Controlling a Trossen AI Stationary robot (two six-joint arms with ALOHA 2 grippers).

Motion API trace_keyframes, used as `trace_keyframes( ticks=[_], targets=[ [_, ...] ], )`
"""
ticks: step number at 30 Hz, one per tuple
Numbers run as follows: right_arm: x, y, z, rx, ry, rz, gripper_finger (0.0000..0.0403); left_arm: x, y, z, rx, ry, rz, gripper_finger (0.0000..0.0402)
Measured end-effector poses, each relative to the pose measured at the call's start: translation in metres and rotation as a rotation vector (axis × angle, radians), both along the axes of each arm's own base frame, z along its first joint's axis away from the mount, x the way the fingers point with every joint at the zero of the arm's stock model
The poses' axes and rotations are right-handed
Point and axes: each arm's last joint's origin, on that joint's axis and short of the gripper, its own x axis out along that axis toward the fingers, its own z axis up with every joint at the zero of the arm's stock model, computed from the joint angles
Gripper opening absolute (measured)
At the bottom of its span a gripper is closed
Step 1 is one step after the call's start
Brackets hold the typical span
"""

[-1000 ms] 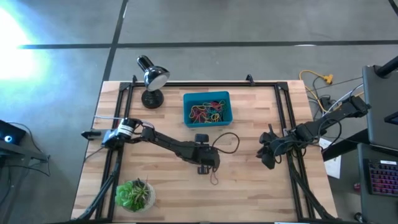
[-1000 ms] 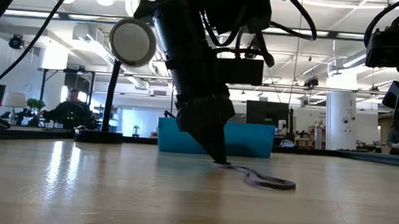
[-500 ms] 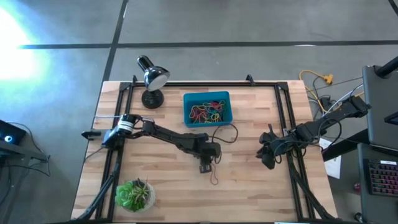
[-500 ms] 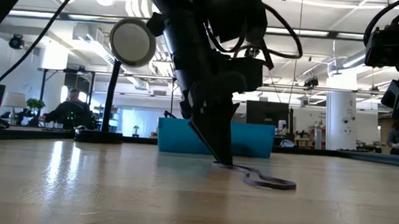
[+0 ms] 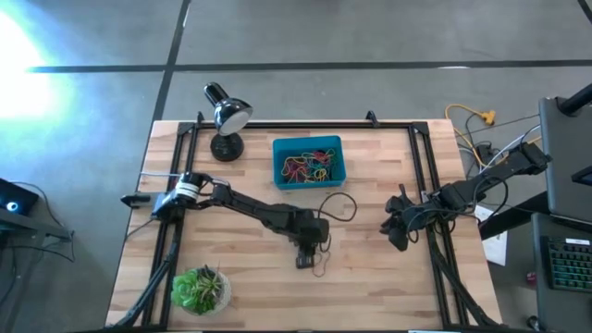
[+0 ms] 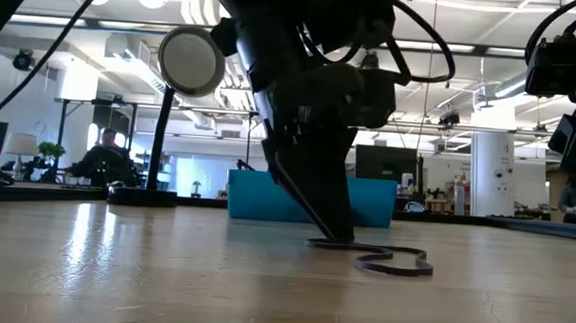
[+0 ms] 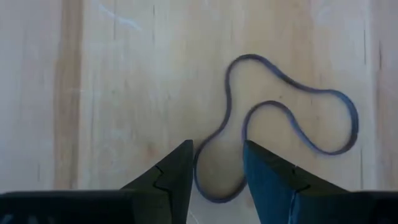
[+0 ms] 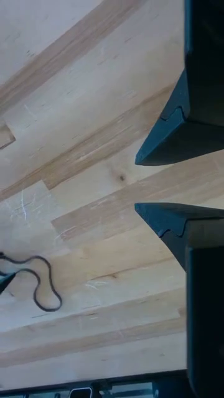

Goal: Pick and place rubber bands into bin
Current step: Put the purple rubber band into the blue bin

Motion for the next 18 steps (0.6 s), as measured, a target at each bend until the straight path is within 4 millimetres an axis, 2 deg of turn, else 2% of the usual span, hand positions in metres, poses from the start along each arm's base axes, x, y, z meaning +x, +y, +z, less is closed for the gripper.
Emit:
trace_keyframes(
  ticks=[12,18],
  targets=[
    [0.0,0.0,0.0,-0.002,-0.002,-0.001,0.0096,-0.005,-0.032,0.003,0.018,-0.038,-0.157,0.0125],
    [0.0,0.0,0.0,0.001,-0.004,-0.003,0.0096,-0.007,-0.04,-0.009,0.108,-0.008,-0.155,0.0125]
  ],
)
